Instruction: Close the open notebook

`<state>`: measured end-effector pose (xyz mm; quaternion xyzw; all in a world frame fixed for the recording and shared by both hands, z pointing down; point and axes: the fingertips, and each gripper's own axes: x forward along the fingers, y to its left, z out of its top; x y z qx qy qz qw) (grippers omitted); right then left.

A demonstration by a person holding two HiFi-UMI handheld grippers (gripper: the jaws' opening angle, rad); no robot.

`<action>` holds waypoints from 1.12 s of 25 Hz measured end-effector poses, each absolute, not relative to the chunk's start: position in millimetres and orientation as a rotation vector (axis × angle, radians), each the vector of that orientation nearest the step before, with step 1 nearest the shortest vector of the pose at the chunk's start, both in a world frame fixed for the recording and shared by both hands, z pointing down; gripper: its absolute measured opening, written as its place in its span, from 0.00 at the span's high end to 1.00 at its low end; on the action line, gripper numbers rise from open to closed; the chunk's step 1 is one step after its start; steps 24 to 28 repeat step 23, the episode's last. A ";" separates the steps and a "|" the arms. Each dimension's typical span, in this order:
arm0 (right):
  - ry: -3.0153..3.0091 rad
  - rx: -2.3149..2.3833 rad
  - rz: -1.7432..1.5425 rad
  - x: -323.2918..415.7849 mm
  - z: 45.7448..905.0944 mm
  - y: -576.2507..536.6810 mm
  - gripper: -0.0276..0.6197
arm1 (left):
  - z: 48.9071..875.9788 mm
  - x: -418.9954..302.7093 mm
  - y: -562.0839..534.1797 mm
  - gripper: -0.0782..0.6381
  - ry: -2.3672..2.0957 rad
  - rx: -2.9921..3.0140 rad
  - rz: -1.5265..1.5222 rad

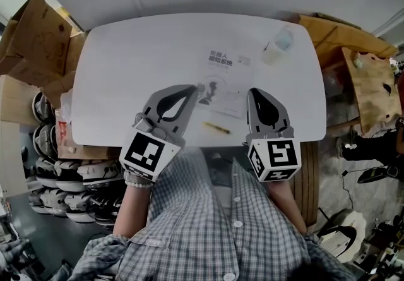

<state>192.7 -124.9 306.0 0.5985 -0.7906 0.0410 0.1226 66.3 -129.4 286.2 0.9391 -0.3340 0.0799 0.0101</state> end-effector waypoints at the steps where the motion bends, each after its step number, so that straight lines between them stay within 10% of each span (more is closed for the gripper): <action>1: -2.308 1.742 0.120 191.4 306.1 -124.7 0.92 | 285.9 66.5 -129.0 0.88 -1.042 2.933 0.249; 28: -2.236 1.695 0.134 192.4 322.0 -126.0 0.92 | 287.7 68.5 -129.2 0.88 -1.035 2.975 0.294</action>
